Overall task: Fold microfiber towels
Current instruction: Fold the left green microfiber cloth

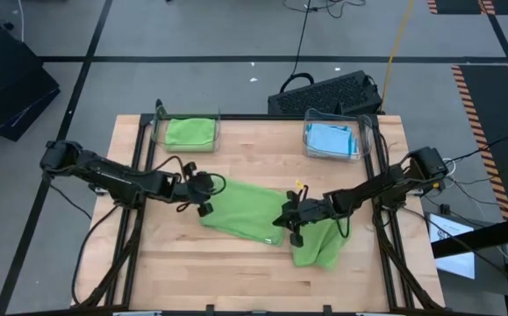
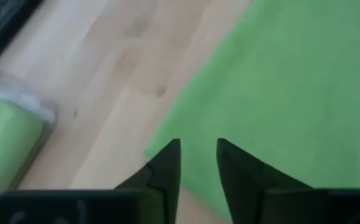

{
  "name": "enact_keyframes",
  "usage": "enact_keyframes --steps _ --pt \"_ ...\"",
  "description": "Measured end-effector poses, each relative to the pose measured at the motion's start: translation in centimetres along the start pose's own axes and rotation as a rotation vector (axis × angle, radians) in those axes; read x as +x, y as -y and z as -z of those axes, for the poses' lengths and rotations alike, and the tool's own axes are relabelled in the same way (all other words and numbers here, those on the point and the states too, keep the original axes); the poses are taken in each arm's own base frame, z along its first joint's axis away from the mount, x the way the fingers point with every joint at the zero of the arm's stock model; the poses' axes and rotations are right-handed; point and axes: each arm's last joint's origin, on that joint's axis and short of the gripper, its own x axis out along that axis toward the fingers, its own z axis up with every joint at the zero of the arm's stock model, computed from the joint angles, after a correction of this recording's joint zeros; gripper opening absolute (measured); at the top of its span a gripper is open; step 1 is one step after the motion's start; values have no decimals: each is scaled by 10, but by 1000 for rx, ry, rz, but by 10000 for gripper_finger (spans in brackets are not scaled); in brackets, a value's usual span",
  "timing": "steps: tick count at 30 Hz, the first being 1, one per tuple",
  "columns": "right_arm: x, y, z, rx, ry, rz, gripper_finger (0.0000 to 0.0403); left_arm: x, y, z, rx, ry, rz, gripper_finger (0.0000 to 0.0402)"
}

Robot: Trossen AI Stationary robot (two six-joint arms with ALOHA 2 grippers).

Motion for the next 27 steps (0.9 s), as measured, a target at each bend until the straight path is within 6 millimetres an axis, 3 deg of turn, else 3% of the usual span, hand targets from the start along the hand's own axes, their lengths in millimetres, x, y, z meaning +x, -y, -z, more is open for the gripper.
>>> enact_keyframes --steps 5,11,19,27 --pt "-3 4 3 -112 -60 23 11 8 -9 1 -22 -62 26 179" --pt "-2 11 3 -173 -68 42 11 12 -6 -6 21 3 32 254" --pt "-2 25 -3 -171 -47 76 11 35 -17 -11 38 -22 104 264" --pt "-2 26 -2 -168 -55 77 11 41 -34 -11 -14 -64 111 264"
